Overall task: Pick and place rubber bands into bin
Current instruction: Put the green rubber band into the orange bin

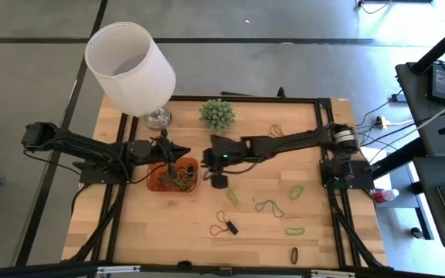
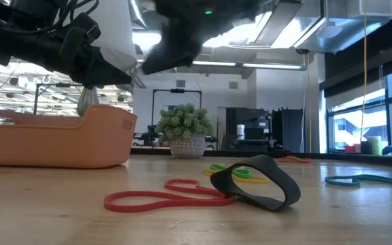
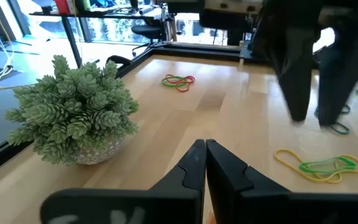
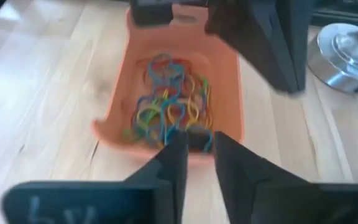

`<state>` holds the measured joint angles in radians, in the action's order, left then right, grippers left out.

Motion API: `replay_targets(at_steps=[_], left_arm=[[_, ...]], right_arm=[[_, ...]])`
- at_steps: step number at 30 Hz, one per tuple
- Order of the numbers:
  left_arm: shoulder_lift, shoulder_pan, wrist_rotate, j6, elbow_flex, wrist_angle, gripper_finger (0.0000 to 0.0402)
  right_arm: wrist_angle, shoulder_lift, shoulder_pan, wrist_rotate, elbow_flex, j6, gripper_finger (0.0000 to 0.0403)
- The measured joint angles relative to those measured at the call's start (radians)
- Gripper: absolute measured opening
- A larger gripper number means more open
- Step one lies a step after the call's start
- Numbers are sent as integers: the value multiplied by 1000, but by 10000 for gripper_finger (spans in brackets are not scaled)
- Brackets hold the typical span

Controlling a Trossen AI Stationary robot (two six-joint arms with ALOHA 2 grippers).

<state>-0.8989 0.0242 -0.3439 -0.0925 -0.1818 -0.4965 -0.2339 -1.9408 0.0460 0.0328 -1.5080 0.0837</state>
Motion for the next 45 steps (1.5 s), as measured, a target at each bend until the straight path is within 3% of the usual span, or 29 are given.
replay_targets(at_steps=[6, 11, 14, 17, 21, 27, 38, 45], left_arm=[[0, 0, 0, 0, 0, 0, 9], [0, 0, 5, 1, 0, -35, 8], [0, 0, 72, 17, -10, -73, 2], [-12, 17, 156, 92, -94, 45, 2], [-112, 65, 114, 101, -298, 349, 2], [-353, 121, 77, 113, -594, 548, 2], [-733, 156, 107, 134, -996, 783, 6], [-966, 151, 160, 59, -1227, 1038, 49]], right_arm=[[197, 287, 0, 33, 409, -71, 7], [332, 560, 29, 74, 764, -221, 15], [380, 686, 63, 94, 941, -330, 11], [446, 777, 104, 132, 1086, -418, 4], [532, 853, 141, 169, 1233, -478, 10], [588, 914, 139, 173, 1333, -476, 14], [560, 938, 131, 172, 1337, -469, 13], [558, 938, 131, 170, 1337, -446, 11]])
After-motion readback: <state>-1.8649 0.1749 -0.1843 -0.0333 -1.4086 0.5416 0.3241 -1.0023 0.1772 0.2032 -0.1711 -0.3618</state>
